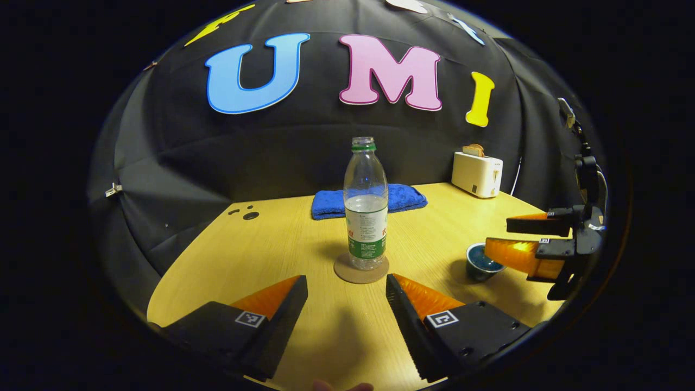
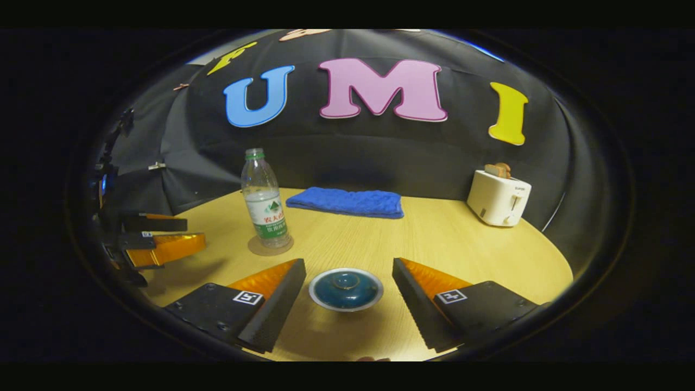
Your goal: Open the teacup lid with one hand, grasp the water bottle and pour water into the teacup with the other hand; after pouring, place the water bottle on the coaster and then close the teacup lid.
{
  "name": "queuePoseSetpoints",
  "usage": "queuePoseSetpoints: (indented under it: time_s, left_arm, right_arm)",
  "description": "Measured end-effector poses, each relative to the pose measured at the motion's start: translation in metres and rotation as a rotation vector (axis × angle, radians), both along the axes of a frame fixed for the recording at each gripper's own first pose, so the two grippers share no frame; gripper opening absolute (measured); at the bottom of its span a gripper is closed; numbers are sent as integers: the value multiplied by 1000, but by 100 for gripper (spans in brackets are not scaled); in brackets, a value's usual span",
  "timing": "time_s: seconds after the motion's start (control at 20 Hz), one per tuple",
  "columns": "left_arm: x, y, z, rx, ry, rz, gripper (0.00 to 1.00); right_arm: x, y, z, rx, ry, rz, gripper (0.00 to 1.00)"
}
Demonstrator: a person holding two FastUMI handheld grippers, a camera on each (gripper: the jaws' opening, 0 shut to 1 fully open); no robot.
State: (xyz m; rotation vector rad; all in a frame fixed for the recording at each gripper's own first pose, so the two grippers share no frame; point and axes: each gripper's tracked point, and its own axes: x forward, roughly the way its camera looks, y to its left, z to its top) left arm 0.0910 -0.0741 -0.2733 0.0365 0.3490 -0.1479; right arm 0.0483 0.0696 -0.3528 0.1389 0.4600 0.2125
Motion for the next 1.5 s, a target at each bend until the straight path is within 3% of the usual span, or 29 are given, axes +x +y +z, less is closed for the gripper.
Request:
queuePoseSetpoints:
  time_s: [0.7,1.5]
  left_arm:
    - [-31,16,98,8,2,75,92]
    - [-44,22,129,-3,-47,48,92]
  right_arm:
    - [-17,-41,169,11,-76,-97,99]
    - [-43,-41,207,13,-113,-126,99]
